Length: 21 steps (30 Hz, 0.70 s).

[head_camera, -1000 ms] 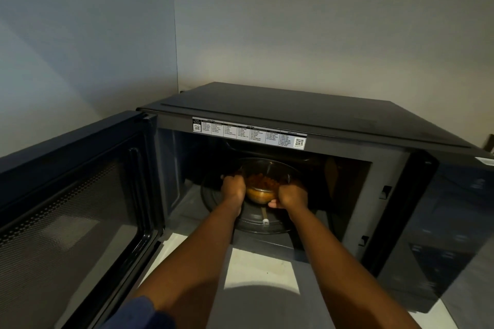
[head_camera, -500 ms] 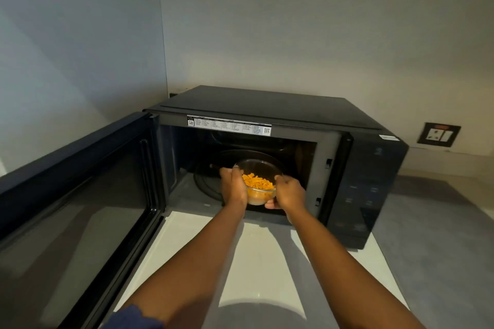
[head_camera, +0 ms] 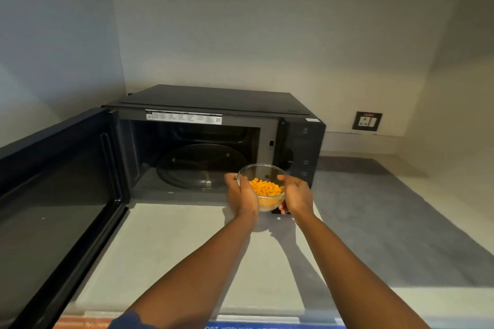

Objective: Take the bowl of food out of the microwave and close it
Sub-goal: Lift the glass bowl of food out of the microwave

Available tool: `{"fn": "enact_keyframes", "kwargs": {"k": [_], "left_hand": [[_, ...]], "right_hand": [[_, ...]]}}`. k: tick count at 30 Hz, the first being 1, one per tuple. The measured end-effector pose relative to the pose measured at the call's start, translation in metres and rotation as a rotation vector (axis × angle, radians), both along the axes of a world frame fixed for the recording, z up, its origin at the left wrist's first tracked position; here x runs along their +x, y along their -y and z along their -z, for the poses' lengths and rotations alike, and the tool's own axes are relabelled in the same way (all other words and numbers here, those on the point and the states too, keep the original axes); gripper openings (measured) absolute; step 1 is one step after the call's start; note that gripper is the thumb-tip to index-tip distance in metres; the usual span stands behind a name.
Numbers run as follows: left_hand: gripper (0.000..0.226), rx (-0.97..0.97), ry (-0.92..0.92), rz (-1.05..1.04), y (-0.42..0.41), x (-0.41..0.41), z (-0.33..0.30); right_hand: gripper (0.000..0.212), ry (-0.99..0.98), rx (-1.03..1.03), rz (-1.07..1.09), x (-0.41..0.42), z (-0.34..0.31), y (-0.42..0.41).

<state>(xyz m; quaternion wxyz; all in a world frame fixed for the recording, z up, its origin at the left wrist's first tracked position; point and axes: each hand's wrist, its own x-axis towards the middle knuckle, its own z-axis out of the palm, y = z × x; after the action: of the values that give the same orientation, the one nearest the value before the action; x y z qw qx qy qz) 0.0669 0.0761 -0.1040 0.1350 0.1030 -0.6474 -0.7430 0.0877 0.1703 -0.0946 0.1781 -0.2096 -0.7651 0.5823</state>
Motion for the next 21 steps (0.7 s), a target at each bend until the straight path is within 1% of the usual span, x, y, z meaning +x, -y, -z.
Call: {"fn": "enact_keyframes", "kwargs": {"k": [2, 5, 8, 14, 17, 21], "left_hand": [[0.022, -0.002, 0.003, 0.045, -0.019, 0.009, 0.002], [0.030, -0.012, 0.017, 0.125, -0.045, 0.018, 0.003], [0.032, -0.044, 0.015, 0.196, -0.067, 0.021, 0.008], [0.032, -0.128, -0.012, 0.358, -0.121, 0.025, 0.021], [0.034, -0.174, -0.013, 0.468, -0.149, 0.023, 0.031], [0.033, -0.176, 0.005, 0.627, -0.181, 0.012, 0.041]], "right_hand": [[0.030, -0.004, 0.000, 0.043, 0.012, 0.001, -0.018], [0.030, -0.020, 0.053, 0.091, 0.025, 0.003, -0.043], [0.031, -0.015, 0.080, 0.161, 0.038, 0.007, -0.064], [0.029, -0.049, 0.065, 0.273, 0.059, 0.017, -0.116], [0.028, -0.038, 0.067, 0.335, 0.066, 0.023, -0.142], [0.030, 0.001, 0.096, 0.427, 0.067, 0.035, -0.174]]}}
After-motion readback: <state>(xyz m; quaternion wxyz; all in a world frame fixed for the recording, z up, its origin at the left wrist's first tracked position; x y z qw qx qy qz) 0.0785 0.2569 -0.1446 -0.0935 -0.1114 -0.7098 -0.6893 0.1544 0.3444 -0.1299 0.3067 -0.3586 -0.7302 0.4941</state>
